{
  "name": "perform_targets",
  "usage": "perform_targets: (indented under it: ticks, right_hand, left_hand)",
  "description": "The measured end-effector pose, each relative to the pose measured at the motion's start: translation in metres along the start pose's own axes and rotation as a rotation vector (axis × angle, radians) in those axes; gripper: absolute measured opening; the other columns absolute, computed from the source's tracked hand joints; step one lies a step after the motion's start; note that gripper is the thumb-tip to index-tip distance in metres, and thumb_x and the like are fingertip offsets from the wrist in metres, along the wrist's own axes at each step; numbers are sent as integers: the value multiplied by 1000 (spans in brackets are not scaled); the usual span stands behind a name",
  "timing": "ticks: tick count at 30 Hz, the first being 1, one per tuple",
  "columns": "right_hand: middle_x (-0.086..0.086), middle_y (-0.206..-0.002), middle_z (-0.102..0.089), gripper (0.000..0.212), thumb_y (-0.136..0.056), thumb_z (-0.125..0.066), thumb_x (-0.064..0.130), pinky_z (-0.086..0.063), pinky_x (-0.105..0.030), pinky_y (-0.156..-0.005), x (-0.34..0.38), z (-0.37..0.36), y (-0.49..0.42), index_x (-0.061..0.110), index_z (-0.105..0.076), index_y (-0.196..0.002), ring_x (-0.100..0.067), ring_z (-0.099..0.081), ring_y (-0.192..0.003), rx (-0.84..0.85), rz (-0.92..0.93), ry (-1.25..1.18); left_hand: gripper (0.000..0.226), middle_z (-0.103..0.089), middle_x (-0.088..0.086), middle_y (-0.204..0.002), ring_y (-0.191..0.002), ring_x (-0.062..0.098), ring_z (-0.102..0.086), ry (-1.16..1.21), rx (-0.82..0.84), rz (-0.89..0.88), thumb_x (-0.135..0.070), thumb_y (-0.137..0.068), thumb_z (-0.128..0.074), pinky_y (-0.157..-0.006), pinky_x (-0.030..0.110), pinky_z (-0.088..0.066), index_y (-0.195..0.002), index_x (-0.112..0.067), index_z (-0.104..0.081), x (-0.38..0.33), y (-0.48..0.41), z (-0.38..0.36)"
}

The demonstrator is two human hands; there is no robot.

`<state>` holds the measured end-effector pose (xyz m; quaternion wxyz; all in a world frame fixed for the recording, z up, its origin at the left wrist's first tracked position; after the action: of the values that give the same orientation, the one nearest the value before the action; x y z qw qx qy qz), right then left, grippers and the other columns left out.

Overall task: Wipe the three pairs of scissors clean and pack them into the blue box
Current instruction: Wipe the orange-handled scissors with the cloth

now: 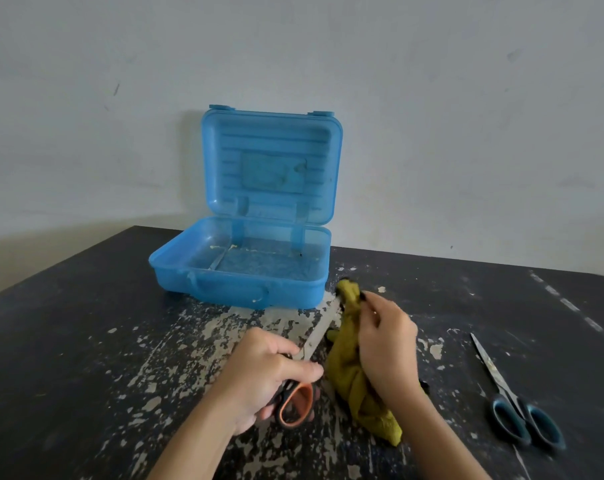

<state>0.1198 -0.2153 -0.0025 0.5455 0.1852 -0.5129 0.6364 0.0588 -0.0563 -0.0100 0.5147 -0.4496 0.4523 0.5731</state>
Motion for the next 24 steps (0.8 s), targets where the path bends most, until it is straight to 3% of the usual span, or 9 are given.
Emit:
perform_targets:
  ticks: [2, 4, 7, 9, 14, 18, 20, 22, 24]
  right_hand:
    - [-16, -66, -61, 23, -94, -46, 14, -45, -30, -54, -7, 3, -1, 17, -68, -87, -16, -49, -56, 11, -239, -187]
    - [-26, -80, -66, 26, -93, -48, 12, -56, -44, -65, 2, 3, 4, 15, -68, -77, -30, -61, -64, 155, -372, -377]
    - [-24, -92, -69, 26, -92, -42, 0, -57, -43, -74, 22, -6, 20, -2, -68, -93, -36, -67, -85, 589, -501, -718]
    - [-28, -100, -66, 28, -91, -38, -5, -56, -41, -77, 26, -9, 24, -11, -63, -101, -38, -65, -92, 719, -551, -863]
    - [-31, -103, -64, 28, -93, -36, -1, -57, -42, -73, 13, -1, 14, -14, -59, -105, -39, -64, -93, 590, -683, -1041]
    - [-23, -92, -66, 26, -95, -36, 2, -58, -36, -67, 2, 12, 1, -10, -58, -102, -29, -66, -80, 385, -678, -1159]
    - [-17, -81, -67, 24, -95, -36, 3, -59, -35, -63, -4, 16, -4, -7, -58, -99, -24, -66, -72, 283, -658, -1207]
    - [-17, -81, -65, 23, -95, -37, 6, -57, -42, -70, -10, 18, -6, -4, -58, -97, -27, -65, -75, 202, -642, -1237]
    - [-22, -96, -61, 23, -93, -41, 9, -48, -54, -87, -15, 21, -8, -4, -56, -105, -36, -60, -92, 158, -655, -1232]
  left_hand:
    - [30, -64, 17, -51, -26, 20, -47, 47, -28, -6, -5, -75, -75, -27, 15, -22, -97, 6, -58, -2, -1, 0]
    - [27, -66, 17, -54, -27, 19, -50, 75, -65, -18, -5, -75, -75, -26, 15, -22, -95, -5, -56, -3, -1, 1]
    - [17, -67, 22, -59, -41, 31, -61, 64, 1, -31, -5, -76, -73, -27, 15, -22, -78, 9, -64, -3, -1, -4]
    - [16, -65, 21, -57, -45, 33, -63, 57, 35, -8, -5, -77, -72, -27, 15, -22, -73, 9, -66, -2, 0, -7]
    - [23, -68, 26, -66, -55, 41, -58, 50, 76, 27, -11, -73, -77, -27, 15, -23, -79, 6, -64, 3, 2, -10]
    - [20, -67, 18, -57, -31, 19, -39, -17, 21, 4, -10, -72, -78, -28, 15, -23, -73, -14, -58, 2, 3, -13]
    - [21, -67, 17, -58, -33, 21, -40, -2, -9, -5, -11, -71, -79, -28, 16, -23, -84, -9, -63, 3, 3, -12]
    - [32, -69, 20, -64, -42, 28, -47, 30, -55, -12, -12, -71, -79, -28, 16, -23, -97, 2, -65, 5, 1, -7]
    - [43, -69, 20, -67, -43, 28, -49, 49, -117, -13, -14, -71, -80, -28, 17, -25, -106, 4, -63, 6, 1, -2]
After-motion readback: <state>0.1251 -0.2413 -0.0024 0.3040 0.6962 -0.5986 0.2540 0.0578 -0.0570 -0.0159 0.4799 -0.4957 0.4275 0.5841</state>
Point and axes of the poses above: each hand's wrist, its own y-axis away from the middle knuckle, its own z-axis out of the back of the hand, x = y × z, the point moved 3 cm from there along -y, towards the middle knuckle
